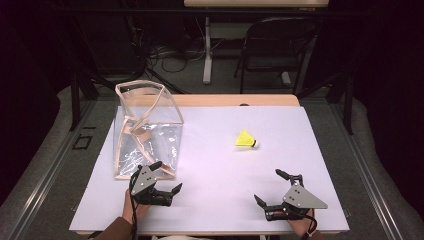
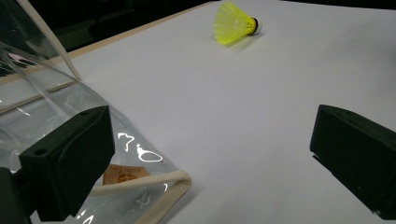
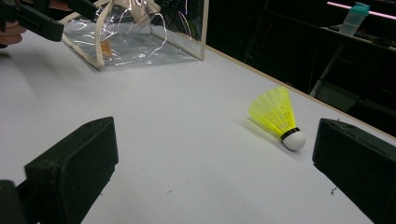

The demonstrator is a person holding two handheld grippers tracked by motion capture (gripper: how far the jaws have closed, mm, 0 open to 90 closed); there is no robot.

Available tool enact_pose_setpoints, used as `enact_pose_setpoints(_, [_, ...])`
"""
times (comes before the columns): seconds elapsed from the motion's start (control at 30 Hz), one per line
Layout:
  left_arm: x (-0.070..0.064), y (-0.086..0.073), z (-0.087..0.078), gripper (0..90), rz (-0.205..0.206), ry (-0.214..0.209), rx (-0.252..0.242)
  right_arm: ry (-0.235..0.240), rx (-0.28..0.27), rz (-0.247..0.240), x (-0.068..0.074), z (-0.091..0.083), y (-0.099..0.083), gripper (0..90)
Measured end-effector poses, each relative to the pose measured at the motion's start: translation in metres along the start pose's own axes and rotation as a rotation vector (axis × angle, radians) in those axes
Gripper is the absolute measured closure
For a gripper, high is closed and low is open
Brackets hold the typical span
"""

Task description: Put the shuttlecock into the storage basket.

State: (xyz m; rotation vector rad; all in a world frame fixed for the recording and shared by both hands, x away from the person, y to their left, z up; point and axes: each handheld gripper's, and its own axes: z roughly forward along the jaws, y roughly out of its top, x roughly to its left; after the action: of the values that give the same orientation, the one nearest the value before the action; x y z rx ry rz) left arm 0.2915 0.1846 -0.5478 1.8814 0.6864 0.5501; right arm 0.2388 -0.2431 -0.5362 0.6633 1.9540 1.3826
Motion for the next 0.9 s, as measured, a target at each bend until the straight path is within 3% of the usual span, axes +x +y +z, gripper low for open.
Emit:
enact_pose_setpoints(0.33, [-0.003,0.008,0.013,0.0,0.024,-0.03,0.039,0.002,0.004,-0.001,0.0,0.001,0.0,0.0])
enact_pose_setpoints(0.9, [0.0,0.017,0.025,0.0,0.027,-0.054,0.047,0.004,0.008,0.002,0.0,0.001,-0.001,0.0])
